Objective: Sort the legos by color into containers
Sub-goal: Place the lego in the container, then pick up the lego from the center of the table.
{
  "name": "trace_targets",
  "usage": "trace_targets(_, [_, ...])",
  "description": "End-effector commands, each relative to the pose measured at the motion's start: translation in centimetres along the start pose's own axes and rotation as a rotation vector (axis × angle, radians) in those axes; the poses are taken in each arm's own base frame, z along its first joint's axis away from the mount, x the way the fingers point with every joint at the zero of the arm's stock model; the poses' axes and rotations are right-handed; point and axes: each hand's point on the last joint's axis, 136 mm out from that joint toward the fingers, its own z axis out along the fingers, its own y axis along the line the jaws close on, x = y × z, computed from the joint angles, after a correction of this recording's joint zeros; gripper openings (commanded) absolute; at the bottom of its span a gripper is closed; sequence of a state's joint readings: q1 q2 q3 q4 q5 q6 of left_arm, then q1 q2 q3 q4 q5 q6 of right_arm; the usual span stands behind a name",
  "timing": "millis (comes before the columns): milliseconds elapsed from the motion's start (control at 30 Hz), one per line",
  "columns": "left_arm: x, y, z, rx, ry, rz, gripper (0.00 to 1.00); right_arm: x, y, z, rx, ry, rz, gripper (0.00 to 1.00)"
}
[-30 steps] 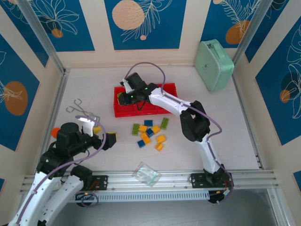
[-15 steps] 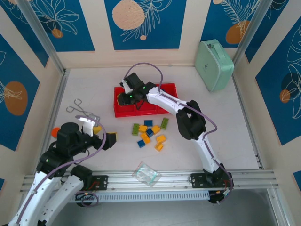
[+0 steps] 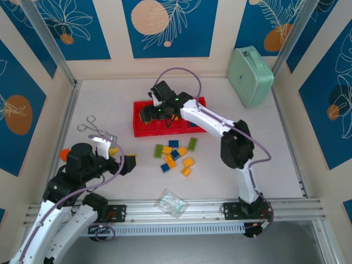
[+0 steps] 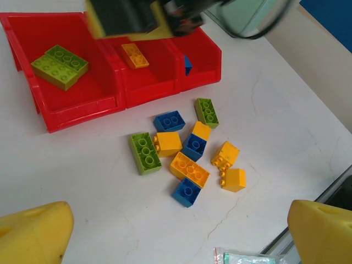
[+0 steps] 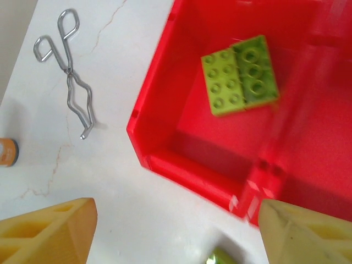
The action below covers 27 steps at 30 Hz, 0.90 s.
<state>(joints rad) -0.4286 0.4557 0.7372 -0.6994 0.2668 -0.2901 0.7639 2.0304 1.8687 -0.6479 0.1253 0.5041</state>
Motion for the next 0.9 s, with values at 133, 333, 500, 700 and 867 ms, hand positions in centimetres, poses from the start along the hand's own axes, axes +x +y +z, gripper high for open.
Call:
trace_targets(133, [0.5,-0.2,0.3,0.015,0.029,-0.008,0.99,5.2,-8.3,-7.4,0.333,-0.037,0.276,0.82])
trace_targets(333, [0.6,-0.4,0.5,0.025,0.039,-0.009,0.99,10.4,-14.1,-7.7,0.423,-0.039,0.489,0.84])
trace_targets(500, [0.8,-0.4,0.8,0.034,0.049,-0.012,0.99,12.9,-16.6,-5.8,0.428,0.014,0.554,0.89])
trace_targets(700, [1.0,-0.4,1.2,0.038,0.073,-0.02,0.99,13.7,-17.9,-3.3,0.412,0.052,0.567,0.89])
trace_targets(867, [1.0,-0.5,1.2,0.04,0.073,-0.018,0.99,13.9,-18.1,-1.2,0.409,0.09,0.555,0.85])
